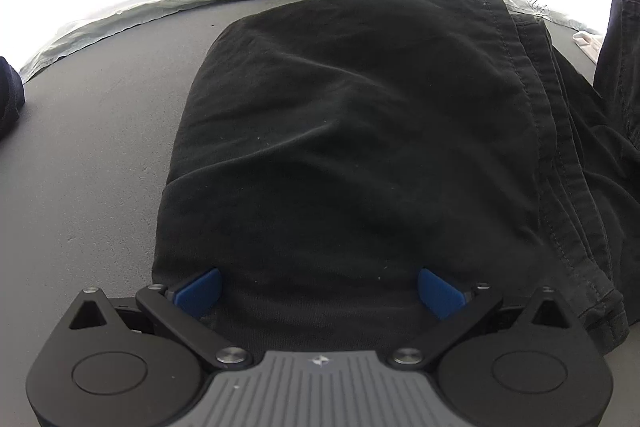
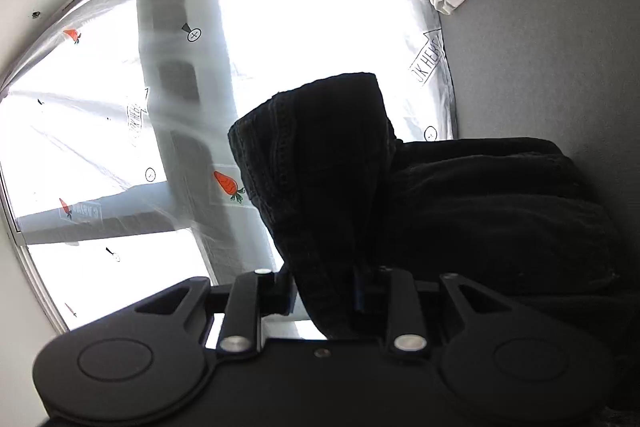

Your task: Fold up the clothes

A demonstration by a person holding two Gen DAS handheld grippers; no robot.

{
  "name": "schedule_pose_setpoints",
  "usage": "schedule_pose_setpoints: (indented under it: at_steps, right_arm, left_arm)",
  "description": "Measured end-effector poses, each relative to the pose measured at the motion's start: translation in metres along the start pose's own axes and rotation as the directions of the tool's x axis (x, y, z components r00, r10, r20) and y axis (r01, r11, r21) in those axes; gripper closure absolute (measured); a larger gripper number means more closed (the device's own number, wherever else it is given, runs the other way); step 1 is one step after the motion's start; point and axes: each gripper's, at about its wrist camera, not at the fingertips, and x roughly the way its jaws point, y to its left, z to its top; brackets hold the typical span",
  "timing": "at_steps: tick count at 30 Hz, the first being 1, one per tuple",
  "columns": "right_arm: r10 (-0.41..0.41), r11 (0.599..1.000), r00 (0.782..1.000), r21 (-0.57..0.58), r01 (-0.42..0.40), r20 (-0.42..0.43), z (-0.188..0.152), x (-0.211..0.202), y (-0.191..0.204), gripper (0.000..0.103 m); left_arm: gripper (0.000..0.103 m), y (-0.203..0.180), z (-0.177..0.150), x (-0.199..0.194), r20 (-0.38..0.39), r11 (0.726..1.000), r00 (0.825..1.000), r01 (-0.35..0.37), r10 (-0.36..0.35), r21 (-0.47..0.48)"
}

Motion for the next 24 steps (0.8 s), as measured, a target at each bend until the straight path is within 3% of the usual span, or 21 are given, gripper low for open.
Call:
schedule_pose_setpoints:
  at_steps: [6,11,14,20,21,22,23,24]
  right_arm:
    - [-0.03,0.999,0.983,-0.021,0.027,-0.179,-0.059,0.036,-0.001,0.076]
    - [-0.13,0.991,0.948,-0.049,0.121,-0.29,-0.1,0.065,-0.019,0.076]
    - [-0.274,0.961,0.91,-0.129,0.245,-0.312,-0.116,0.078,-0.035,0.075]
    - [-0.44,0.898,0.849,-0.163,0.409,-0.291,-0.13,0.092,-0.058,0.074]
    - [-0.444,0.896,0.847,-0.166,0.412,-0.292,-0.131,0.092,-0.056,0.073]
    - [-0.44,0.898,0.848,-0.167,0.407,-0.295,-0.131,0.092,-0.052,0.072]
    - [-0.428,0.904,0.849,-0.161,0.397,-0.311,-0.132,0.091,-0.048,0.062]
    - [-0.413,0.911,0.849,-0.152,0.384,-0.33,-0.133,0.091,-0.046,0.04]
  left_arm:
    - [0.0,0.048,0.001,-0.037,0.123,0.99,0.992,-0.019,0.036,-0.142]
    - [0.0,0.084,-0.007,-0.039,0.132,0.971,0.99,-0.015,0.048,-0.237]
    - [0.0,0.094,-0.017,-0.032,0.111,0.962,0.993,-0.007,0.039,-0.274]
    - [0.0,0.099,-0.033,-0.026,0.076,0.952,0.997,0.002,0.023,-0.308]
    - [0.0,0.1,-0.034,-0.027,0.078,0.95,0.997,0.003,0.023,-0.313]
    - [0.0,0.099,-0.035,-0.028,0.082,0.949,0.996,0.005,0.022,-0.316]
    - [0.0,0.098,-0.035,-0.028,0.087,0.948,0.996,0.011,0.018,-0.319]
    - [0.0,0.097,-0.035,-0.029,0.092,0.948,0.996,0.018,0.012,-0.319]
